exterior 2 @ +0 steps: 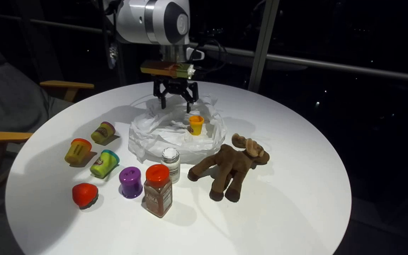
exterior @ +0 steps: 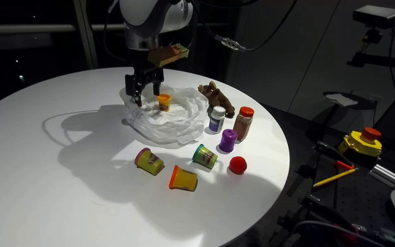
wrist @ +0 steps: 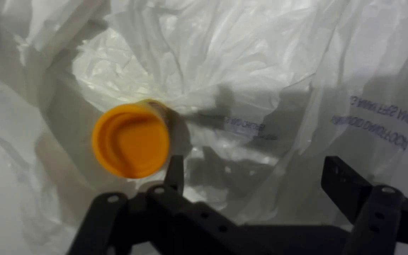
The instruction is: Put all the objects on the table into the plastic bag.
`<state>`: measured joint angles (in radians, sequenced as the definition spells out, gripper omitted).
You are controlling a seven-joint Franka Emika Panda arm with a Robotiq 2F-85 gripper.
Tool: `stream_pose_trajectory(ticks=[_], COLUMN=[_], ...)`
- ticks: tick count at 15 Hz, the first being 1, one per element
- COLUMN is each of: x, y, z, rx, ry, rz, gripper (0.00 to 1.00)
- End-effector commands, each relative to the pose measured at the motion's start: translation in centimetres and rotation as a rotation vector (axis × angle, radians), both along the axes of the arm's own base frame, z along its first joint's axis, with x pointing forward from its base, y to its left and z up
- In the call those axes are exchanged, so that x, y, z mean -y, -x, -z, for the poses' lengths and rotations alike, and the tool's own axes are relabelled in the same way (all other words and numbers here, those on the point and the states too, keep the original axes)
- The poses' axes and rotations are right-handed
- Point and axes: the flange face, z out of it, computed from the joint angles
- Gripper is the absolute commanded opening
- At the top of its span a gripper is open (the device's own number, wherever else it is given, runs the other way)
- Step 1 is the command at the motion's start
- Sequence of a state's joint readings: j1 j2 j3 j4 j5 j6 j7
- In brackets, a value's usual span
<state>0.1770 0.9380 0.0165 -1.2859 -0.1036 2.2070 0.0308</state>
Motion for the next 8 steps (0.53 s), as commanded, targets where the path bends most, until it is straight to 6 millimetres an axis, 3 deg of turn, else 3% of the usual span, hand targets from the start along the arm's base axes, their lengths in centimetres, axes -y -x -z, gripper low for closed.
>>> stream_pose_trajectory(ticks=[1,5,8], x=[-5.6,-11.7,-14.4], y=[4.3,8.4,10.5], z=[-0.5,-0.6,-1.8], rx=[0.023,0.11,0.173], ry=[0.022,0.051,0.066], rz=[-0.049,-0.135,-0.159], gripper=[1.0,1.0,1.0])
